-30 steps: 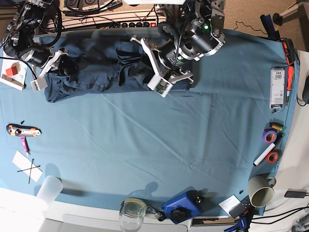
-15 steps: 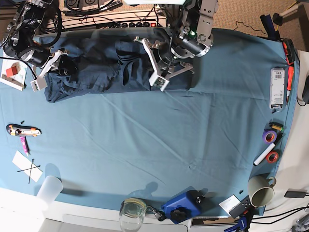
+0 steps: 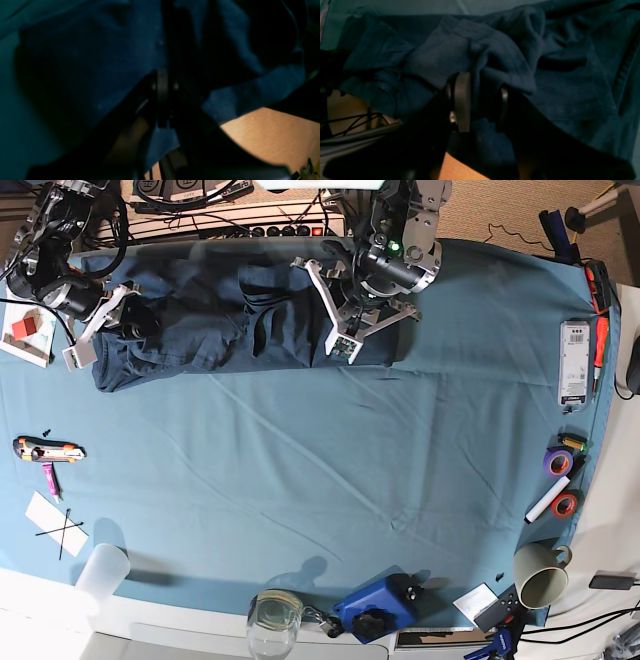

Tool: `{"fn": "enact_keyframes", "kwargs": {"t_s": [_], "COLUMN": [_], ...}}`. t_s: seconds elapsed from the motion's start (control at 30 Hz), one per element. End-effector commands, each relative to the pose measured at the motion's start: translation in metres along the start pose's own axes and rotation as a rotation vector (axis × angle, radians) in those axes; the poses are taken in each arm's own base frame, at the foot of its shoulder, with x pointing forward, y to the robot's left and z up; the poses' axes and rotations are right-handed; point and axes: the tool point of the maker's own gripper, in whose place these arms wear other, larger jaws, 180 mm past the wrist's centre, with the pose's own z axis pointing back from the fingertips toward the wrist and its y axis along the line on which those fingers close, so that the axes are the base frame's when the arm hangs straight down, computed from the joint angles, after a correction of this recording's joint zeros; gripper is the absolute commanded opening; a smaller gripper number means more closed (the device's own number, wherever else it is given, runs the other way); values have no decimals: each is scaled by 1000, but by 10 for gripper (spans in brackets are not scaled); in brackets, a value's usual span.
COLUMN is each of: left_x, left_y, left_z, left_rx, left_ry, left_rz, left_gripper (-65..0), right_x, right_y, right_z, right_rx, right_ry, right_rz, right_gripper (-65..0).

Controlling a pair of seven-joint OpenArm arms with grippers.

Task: Fold the T-shirt properly
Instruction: 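Lay the strip end over the middle of the strip with the left gripper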

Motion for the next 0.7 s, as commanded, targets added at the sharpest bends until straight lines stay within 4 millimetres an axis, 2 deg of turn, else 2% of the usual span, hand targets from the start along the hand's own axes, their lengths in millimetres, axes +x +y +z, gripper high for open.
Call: {"fn": "enact_keyframes", "kwargs": {"t_s": [0.0, 0.13, 0.27, 0.53, 0.67], "left_x": [11, 2, 3, 60, 66], "left_y": [-9, -35, -45, -52, -62], "left_z": [1, -13, -28, -23, -23], "left_rx": [-33, -176, -241, -332, -371], "left_ry": [-41, -17, -1, -141, -158], "left_rz": [12, -15, -6, 2, -1], "left_gripper": [-650, -650, -650, -650, -650], "right_x": [16, 16, 17, 17, 17], "right_y": [0, 0, 0, 0, 0], "right_z": [6, 6, 6, 6, 6], "right_rx": [0, 0, 0, 0, 0], "right_ry": [-51, -52, -52, -52, -52], "right_rz": [28, 28, 28, 28, 28], "right_gripper": [-490, -490, -490, -490, -490]}}
